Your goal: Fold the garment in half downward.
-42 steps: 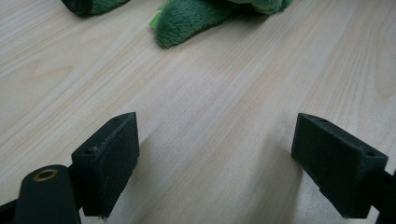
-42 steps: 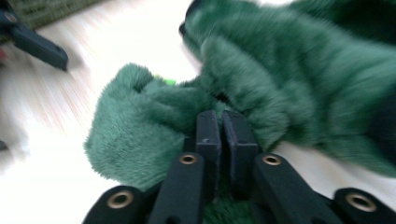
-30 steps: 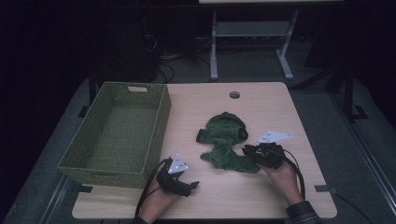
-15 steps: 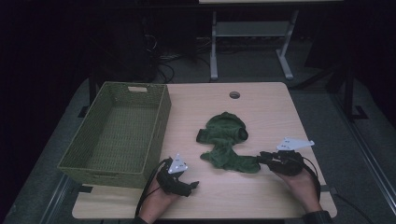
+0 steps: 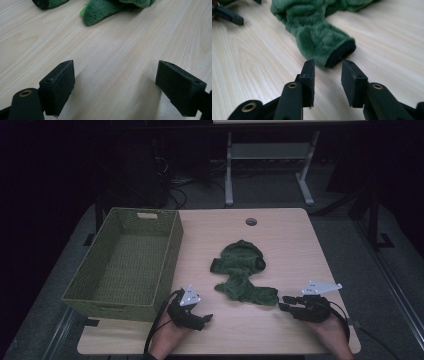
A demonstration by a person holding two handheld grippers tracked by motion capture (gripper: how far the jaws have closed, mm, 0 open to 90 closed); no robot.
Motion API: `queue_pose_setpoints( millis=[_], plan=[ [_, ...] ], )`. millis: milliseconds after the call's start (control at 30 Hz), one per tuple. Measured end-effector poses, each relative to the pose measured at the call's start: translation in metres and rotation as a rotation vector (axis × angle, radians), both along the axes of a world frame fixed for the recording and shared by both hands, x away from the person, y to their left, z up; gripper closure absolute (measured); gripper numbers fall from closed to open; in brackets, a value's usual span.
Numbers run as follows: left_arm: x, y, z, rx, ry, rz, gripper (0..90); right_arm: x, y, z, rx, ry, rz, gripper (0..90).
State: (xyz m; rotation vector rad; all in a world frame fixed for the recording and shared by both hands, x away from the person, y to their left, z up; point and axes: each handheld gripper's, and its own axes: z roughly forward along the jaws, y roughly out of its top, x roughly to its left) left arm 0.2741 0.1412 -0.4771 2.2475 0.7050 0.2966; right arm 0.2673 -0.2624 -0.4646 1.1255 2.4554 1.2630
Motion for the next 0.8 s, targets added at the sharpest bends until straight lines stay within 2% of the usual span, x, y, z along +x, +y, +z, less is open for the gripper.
queue_pose_setpoints(
  millis=[267,467,533,667,800],
  plan=[
    [0.000,0.000,0.000,0.000,0.000,0.000,15.2,0.006,0.009,-0.009,-0.029,0.064,0.012,59.4],
    [0.000,0.000,0.000,0.000,0.000,0.000,15.2,0.010,0.010,-0.010,-0.020,0.065,0.011,61.0],
    [0.000,0.000,0.000,0.000,0.000,0.000,15.2,0.012,0.011,-0.011,-0.008,0.078,0.000,63.3],
    [0.000,0.000,0.000,0.000,-0.001,0.000,15.2,0.014,0.012,-0.009,-0.015,0.055,0.011,79.6],
    [0.000,0.000,0.000,0.000,0.000,0.000,15.2,0.014,0.012,-0.006,-0.021,0.047,0.015,83.5]
  ],
)
